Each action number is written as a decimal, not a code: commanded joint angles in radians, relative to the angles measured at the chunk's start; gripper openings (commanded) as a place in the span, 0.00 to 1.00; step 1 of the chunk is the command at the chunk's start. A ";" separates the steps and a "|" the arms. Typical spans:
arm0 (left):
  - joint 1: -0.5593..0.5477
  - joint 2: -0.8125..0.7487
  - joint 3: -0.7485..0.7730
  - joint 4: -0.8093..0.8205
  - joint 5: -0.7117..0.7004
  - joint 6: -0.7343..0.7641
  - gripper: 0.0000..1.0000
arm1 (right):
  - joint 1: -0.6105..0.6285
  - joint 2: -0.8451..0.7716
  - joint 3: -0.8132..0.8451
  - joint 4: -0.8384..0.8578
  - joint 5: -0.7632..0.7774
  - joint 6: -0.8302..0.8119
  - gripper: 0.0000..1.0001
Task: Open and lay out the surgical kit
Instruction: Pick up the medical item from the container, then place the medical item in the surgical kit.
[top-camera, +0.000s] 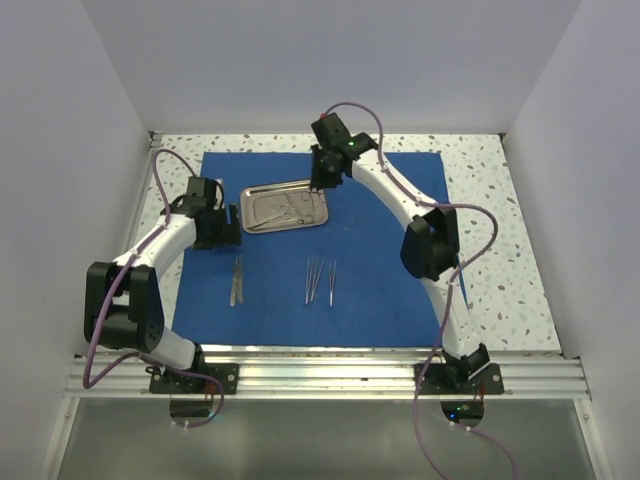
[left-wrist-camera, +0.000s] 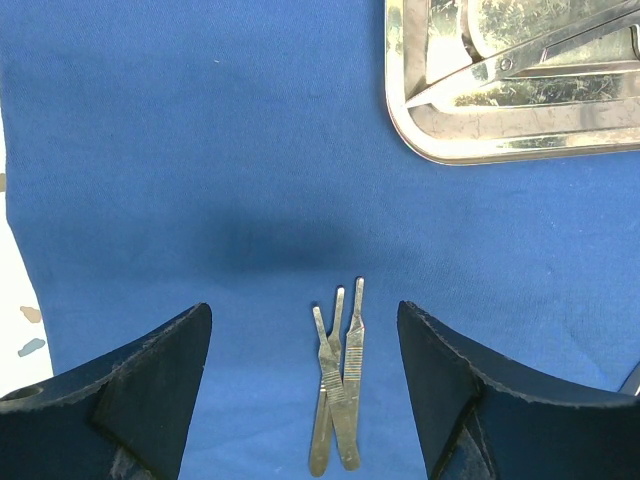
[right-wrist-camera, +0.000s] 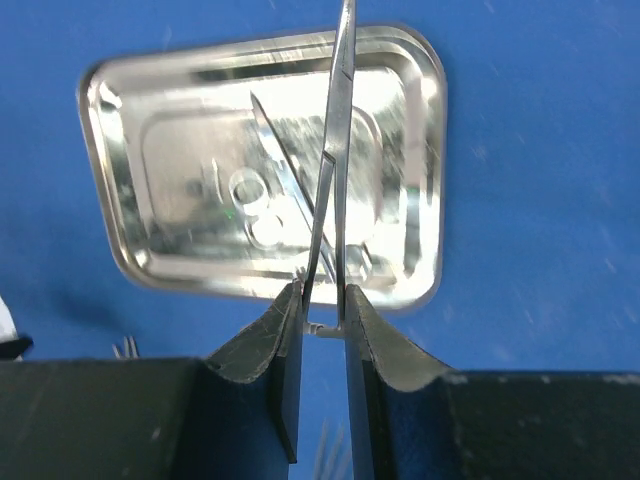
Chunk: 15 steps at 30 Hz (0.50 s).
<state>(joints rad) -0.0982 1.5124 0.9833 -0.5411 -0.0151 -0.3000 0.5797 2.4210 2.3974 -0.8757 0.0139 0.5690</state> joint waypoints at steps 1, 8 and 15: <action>0.009 -0.001 -0.005 0.026 0.004 -0.001 0.79 | -0.004 -0.209 -0.163 -0.023 0.052 -0.069 0.00; 0.009 0.014 0.006 0.024 0.010 -0.007 0.82 | -0.006 -0.658 -0.837 0.035 0.192 -0.118 0.00; 0.009 -0.001 0.003 0.023 0.009 -0.021 1.00 | -0.007 -0.967 -1.338 0.099 0.233 -0.049 0.00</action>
<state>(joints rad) -0.0982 1.5246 0.9833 -0.5411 -0.0113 -0.3077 0.5747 1.5131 1.1740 -0.8368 0.1989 0.4946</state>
